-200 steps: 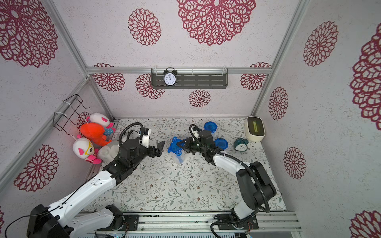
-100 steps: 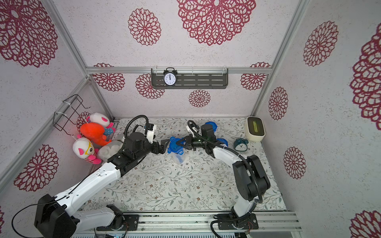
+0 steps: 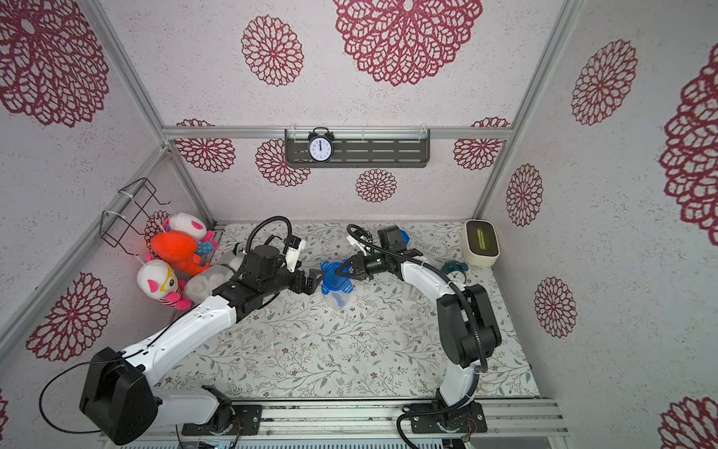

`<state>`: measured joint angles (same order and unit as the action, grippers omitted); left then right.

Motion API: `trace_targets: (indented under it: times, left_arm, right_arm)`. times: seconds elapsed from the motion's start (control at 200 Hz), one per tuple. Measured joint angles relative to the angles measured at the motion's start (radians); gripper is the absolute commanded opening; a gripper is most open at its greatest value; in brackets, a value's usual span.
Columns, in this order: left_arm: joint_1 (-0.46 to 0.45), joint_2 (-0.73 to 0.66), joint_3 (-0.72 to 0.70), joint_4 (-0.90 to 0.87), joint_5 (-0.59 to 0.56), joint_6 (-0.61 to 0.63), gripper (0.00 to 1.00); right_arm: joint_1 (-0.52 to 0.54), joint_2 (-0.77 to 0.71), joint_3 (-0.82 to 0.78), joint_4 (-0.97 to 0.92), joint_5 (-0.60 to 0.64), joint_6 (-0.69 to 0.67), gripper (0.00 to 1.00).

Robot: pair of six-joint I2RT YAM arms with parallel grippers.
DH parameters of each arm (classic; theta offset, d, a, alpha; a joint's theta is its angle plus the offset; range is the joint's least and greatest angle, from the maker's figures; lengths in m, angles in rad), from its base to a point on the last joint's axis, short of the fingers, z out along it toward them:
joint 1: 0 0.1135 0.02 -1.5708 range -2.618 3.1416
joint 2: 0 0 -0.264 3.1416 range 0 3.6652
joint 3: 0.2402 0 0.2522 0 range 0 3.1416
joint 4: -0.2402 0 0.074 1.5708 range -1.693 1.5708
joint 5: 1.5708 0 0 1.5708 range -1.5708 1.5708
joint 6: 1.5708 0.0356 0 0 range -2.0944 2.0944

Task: Pack away toiletry kits
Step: Close the lid on the container.

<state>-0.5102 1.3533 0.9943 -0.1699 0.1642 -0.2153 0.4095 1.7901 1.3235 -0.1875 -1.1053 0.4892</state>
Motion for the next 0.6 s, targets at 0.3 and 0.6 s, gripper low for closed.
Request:
trace_targets:
  times: [0.3,0.6]
  left_arm:
    - [0.003,0.075,0.043,-0.013,0.011,0.014,0.99]
    - [0.005,0.146,0.087,-0.054,0.002,0.012,0.98]
  right_arm:
    - [0.0,0.037,0.035,-0.044,-0.011,-0.028,0.08]
    - [0.0,0.096,0.068,-0.051,-0.026,-0.037,0.09]
